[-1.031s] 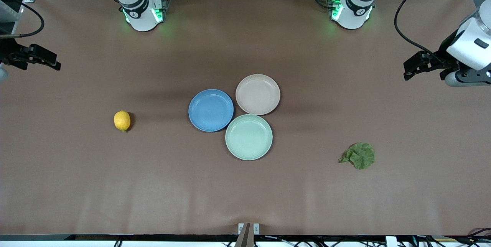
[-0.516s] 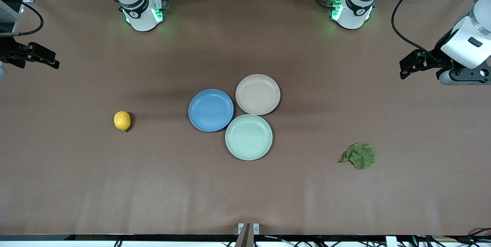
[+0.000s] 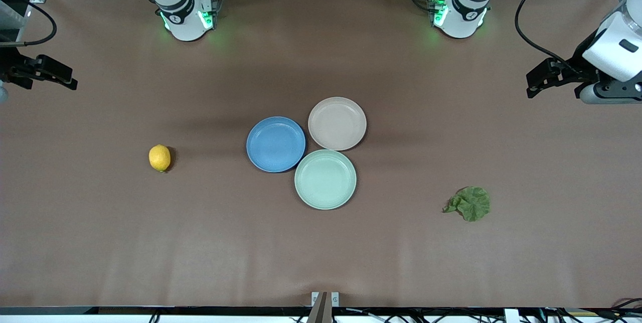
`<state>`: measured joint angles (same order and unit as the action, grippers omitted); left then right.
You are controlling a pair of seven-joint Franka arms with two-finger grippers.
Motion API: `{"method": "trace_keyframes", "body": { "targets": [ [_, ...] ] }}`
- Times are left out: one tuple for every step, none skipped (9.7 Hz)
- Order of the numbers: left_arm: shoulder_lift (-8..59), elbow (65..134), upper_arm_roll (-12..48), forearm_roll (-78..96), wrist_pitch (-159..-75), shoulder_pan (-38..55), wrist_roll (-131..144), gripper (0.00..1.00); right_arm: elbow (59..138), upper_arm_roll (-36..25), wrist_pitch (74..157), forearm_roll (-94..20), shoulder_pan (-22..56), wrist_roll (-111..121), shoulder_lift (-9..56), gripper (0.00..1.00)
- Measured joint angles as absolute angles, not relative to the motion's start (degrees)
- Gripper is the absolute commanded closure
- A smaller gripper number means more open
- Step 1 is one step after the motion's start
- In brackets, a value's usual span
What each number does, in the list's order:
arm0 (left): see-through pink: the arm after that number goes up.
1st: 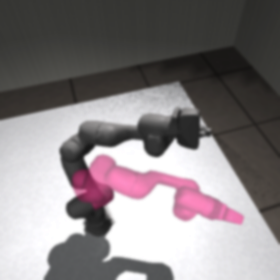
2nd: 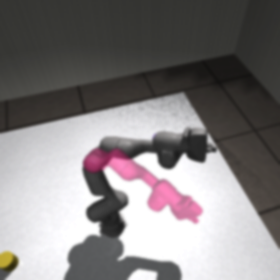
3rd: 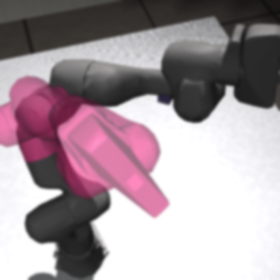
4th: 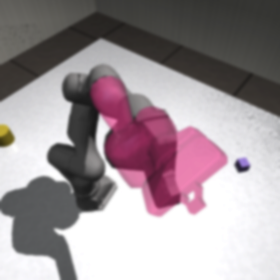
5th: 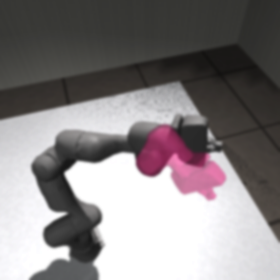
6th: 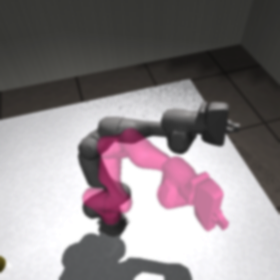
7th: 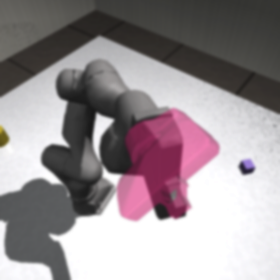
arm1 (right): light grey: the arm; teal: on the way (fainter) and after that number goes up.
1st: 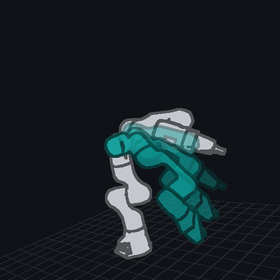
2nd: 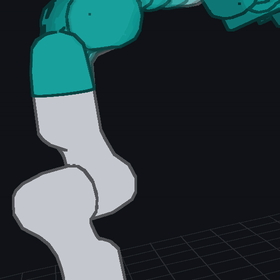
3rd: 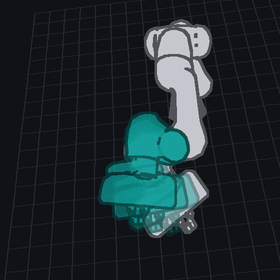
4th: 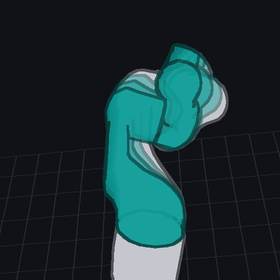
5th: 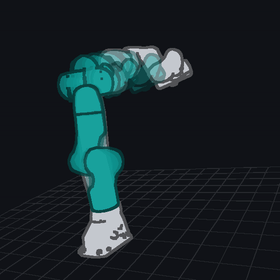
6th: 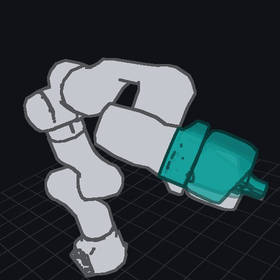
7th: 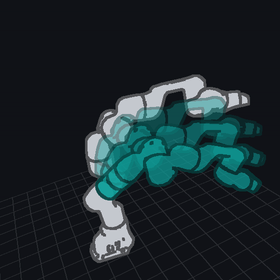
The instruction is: Pick lemon and lettuce from blue and beige plates
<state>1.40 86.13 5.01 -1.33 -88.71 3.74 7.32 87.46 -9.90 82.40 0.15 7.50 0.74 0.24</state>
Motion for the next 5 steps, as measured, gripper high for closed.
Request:
{"method": "trace_keyframes", "body": {
  "targets": [
    [1.4,86.1,5.0,-1.3,-88.7,3.7,7.3,0.00,87.4,-9.9,82.4,0.2,7.5,0.7,0.3,0.00],
    [1.4,86.1,5.0,-1.3,-88.7,3.7,7.3,0.00,87.1,-9.9,82.4,0.2,7.5,0.7,0.4,0.00],
    [1.4,86.1,5.0,-1.3,-88.7,3.7,7.3,0.00,86.8,-9.9,82.5,0.2,7.5,0.7,0.6,0.00],
    [1.4,86.1,5.0,-1.3,-88.7,3.7,7.3,0.00,86.7,-9.9,82.5,0.2,7.5,0.7,0.7,0.00],
    [1.4,86.1,5.0,-1.3,-88.7,3.7,7.3,0.00,86.7,-9.9,82.5,0.2,7.5,0.7,0.8,0.00]
  ]
}}
